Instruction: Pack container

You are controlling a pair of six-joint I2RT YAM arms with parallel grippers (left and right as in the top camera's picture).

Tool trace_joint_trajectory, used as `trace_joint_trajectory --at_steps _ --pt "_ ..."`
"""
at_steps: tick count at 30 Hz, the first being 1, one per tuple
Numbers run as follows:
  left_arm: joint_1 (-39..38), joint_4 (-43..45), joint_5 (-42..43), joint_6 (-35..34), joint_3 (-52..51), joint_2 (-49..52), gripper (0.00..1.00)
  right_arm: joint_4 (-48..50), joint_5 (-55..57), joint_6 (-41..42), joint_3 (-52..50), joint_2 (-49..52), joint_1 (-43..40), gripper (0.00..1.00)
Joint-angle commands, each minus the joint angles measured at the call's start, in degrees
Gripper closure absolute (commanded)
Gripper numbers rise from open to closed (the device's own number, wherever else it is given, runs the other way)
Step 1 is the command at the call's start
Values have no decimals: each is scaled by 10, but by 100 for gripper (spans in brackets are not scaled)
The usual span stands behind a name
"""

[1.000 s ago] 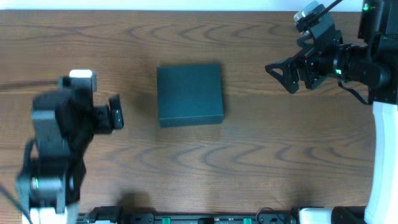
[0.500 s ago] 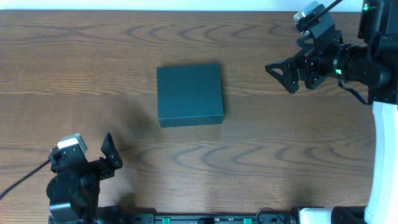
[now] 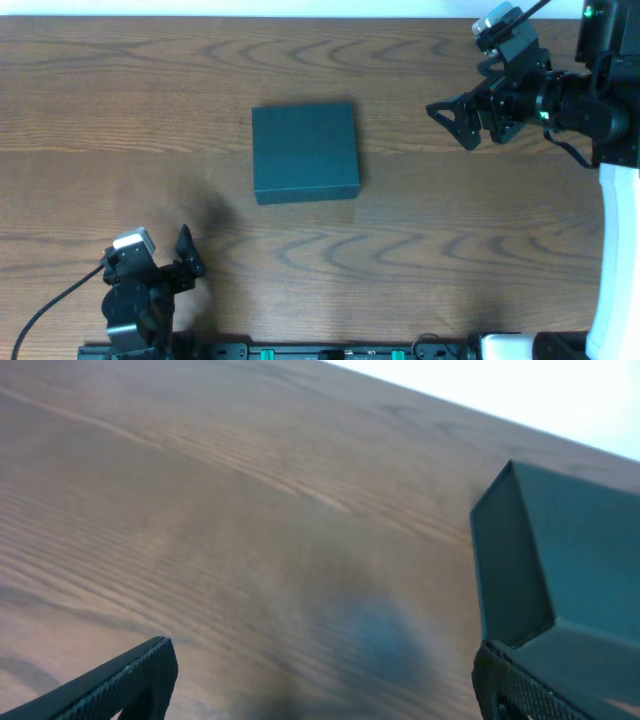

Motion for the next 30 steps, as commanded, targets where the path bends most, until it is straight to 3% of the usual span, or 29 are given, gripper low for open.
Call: trace_joint_trajectory --at_steps 1,9,30 --pt "4 17 -9 -4 -21 -6 4 0 -2 -6 -1 0 4 1" --pt "3 114 -6 -10 -94 -6 5 0 -2 -6 -1 0 4 1" --pt "3 122 -7 -13 -95 -5 4 0 -2 -6 -1 0 4 1"
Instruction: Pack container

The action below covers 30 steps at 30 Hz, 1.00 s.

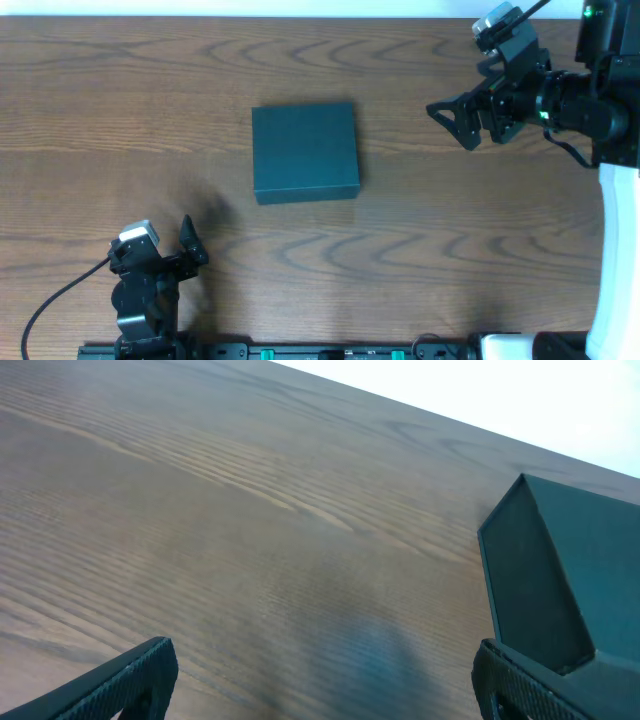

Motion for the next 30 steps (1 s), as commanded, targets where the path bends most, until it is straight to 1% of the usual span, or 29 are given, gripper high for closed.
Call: trace_joint_trajectory --at_steps 1,15,20,23,25,27,30 --pt "3 2 -6 -9 -12 -4 5 0 -2 -6 -1 0 4 1" --pt "3 2 -6 -9 -12 -4 4 0 -2 -6 -1 0 4 1" --pt "3 2 -6 -9 -12 -4 5 -24 68 -7 -9 0 5 1" --pt "3 2 -6 -9 -12 -4 5 -19 91 -7 -57 -1 5 1" --pt "3 2 -6 -9 -12 -4 5 10 92 -7 -115 -5 2 1" --pt "3 2 -6 -9 -12 -4 5 54 85 -7 -182 -22 4 1" --pt "3 2 -6 -9 -12 -4 5 136 72 -6 -306 -86 6 1"
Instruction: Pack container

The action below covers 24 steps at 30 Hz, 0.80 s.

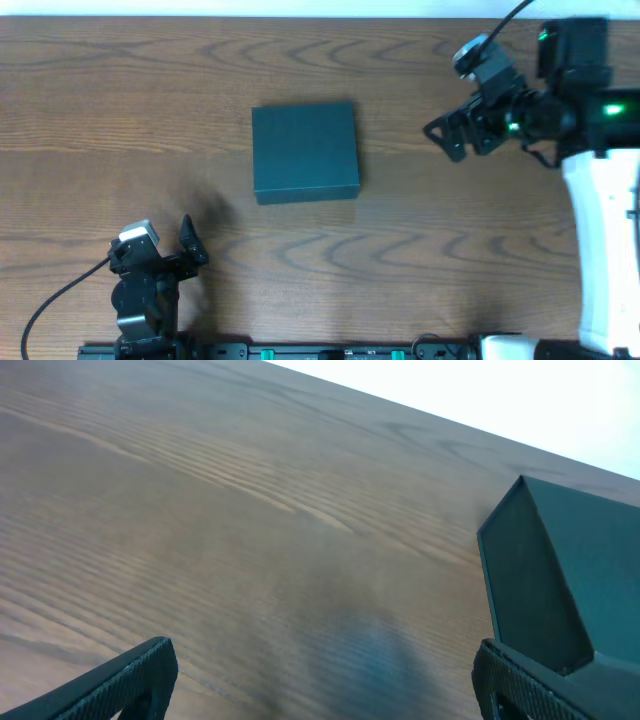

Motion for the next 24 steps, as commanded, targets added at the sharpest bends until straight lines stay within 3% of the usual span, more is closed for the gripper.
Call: trace_joint_trajectory --at_steps 1,5,13,20,24 --pt "3 -1 -6 -9 -12 -4 5 52 -5 -4 -119 -88 3 1" --pt "3 -1 -6 -9 -12 -4 5 144 -5 -3 -279 -215 2 1" --pt "3 -1 -6 -9 -12 -4 5 197 -8 23 -495 -466 6 1" --pt "3 -1 -6 -9 -12 -4 5 236 -12 105 -614 -661 -3 1" --pt "3 -1 -6 -9 -12 -4 5 237 -19 127 -645 -713 -8 1"
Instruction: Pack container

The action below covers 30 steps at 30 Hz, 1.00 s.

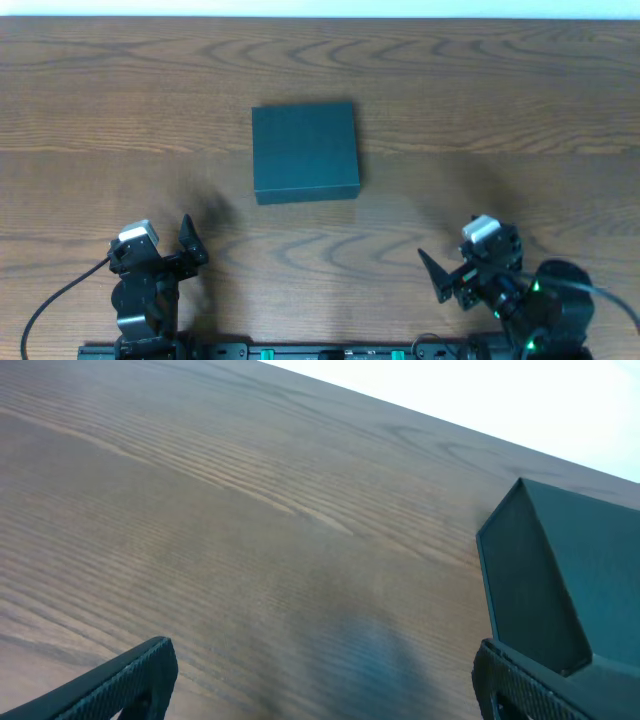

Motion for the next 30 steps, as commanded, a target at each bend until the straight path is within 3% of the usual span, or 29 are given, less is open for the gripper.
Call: trace_joint_trajectory --at_steps 1,12,30 --pt "3 -2 -6 -6 -12 -3 5 2 -16 37 -22 -28 -8 1" --pt "3 -2 -6 -6 -12 -3 5 5 -19 63 -117 -161 -6 1" --pt "3 -2 -6 -6 -12 -3 5 21 2 81 -217 -160 6 1"
